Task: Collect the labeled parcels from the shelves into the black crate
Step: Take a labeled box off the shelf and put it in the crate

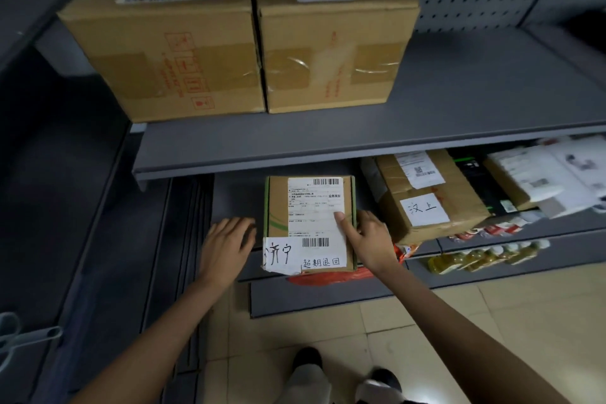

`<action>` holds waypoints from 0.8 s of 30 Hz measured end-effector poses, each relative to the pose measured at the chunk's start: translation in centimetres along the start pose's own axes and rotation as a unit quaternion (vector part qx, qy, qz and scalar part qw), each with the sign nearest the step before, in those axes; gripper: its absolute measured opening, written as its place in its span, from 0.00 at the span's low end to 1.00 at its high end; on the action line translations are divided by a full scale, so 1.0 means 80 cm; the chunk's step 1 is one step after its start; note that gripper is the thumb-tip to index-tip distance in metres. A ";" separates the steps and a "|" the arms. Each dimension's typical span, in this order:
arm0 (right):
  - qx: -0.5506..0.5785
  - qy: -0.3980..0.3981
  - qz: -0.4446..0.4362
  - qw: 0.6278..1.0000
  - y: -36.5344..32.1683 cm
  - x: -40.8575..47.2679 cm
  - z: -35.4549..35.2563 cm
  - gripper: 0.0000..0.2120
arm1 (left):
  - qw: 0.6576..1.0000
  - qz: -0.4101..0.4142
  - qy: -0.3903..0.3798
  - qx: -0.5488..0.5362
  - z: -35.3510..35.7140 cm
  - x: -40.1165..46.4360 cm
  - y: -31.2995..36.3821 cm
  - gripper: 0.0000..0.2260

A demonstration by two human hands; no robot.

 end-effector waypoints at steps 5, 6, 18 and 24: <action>0.015 0.023 0.009 1.000 0.012 -0.017 -0.054 0.33 | 0.999 0.028 -0.024 0.016 0.007 0.021 0.039 0.18; 0.025 0.023 0.011 0.999 0.017 -0.021 -0.065 0.33 | 0.999 0.035 -0.027 0.018 0.008 0.023 0.050 0.20; 0.008 0.112 0.081 0.990 0.151 -0.120 -0.253 0.35 | 0.987 0.156 0.019 -0.044 0.012 0.033 0.294 0.15; 0.025 0.185 0.137 0.973 0.239 -0.195 -0.373 0.38 | 0.970 0.227 0.036 -0.078 0.042 0.024 0.453 0.11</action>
Point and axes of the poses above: each hand's wrist, its own x-axis towards the middle knuckle, its own z-axis out of the palm, y = z × x, the point moved 3 cm from there along x, towards the middle knuckle, and after that the axes turned 2 degrees about -y, right-handed, at the moved point
